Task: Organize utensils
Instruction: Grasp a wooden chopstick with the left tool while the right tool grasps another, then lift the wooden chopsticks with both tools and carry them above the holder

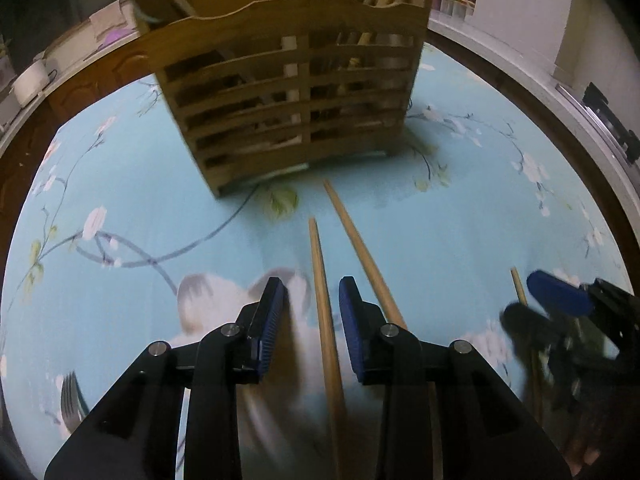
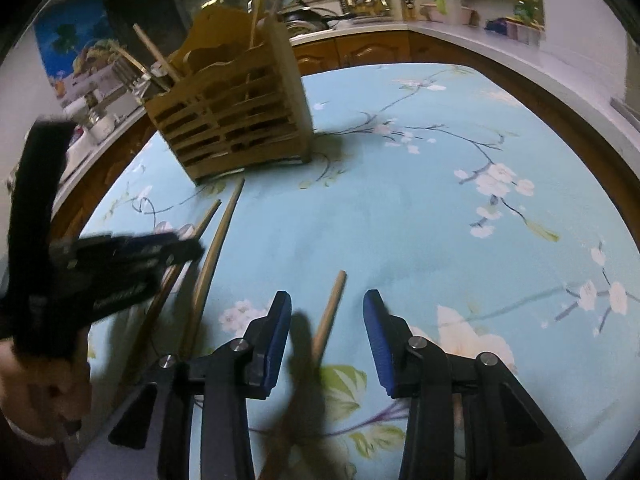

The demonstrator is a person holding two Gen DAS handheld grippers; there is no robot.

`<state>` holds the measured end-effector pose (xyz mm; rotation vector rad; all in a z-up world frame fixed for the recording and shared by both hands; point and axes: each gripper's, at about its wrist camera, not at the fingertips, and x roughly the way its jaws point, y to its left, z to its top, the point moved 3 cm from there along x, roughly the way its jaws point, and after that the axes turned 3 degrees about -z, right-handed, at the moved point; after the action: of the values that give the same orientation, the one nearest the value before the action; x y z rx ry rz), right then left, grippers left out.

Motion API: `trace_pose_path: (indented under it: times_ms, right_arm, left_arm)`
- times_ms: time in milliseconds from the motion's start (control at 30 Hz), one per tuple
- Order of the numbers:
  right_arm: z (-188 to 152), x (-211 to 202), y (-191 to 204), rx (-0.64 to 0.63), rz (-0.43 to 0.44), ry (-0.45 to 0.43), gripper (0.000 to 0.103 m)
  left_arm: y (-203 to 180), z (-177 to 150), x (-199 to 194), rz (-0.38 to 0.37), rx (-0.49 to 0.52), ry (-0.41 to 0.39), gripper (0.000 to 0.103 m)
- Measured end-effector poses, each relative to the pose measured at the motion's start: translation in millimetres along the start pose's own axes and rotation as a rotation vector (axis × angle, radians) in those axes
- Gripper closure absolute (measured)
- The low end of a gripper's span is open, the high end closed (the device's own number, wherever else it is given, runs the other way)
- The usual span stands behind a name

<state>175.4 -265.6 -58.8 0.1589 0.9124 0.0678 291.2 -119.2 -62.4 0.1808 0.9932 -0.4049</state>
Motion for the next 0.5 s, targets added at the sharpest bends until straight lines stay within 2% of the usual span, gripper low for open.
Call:
trace_pose_path:
  times_ms: [33,100,133,200,233,333,433,500]
  right_arm:
    - [2,2,2,-0.018,0.0,0.005,0.064]
    - [3,4,5,-0.048,-0.015,0.011,0.068]
    - [3,5,7,-0.067,-0.036,0.011,0.076]
    - [2,5,9,-0.103,-0.078,0.007,0.084]
    - [2,5,8,-0.1,-0.072,0.008,0.093]
    - [3,3,4,-0.065,-0.041,0.009,0.097]
    - [4,-3,-2,0.014,0.033,0.003,0.098]
    - [6,-13,-1,0.025,0.042,-0.024,0.098]
  left_arm:
    - [-1,1,1,0.004,0.005,-0.002,0.076]
    - [-4,0,0,0.003,0.02,-0.009,0.093]
    - [-6,0,-1,0.005,0.029,-0.012,0.096]
    - [-6,-3,-3,0.01,0.035,-0.02,0.097]
    - [-6,-5,-4,0.005,0.03,-0.021,0.097]
    - [0,-11,-11,-0.023,-0.007,-0.016,0.098]
    - [8,-18,-30,-0.052,-0.043,-0.052,0.098]
    - [10,-23,-49,-0.097,-0.08,-0.085,0.098]
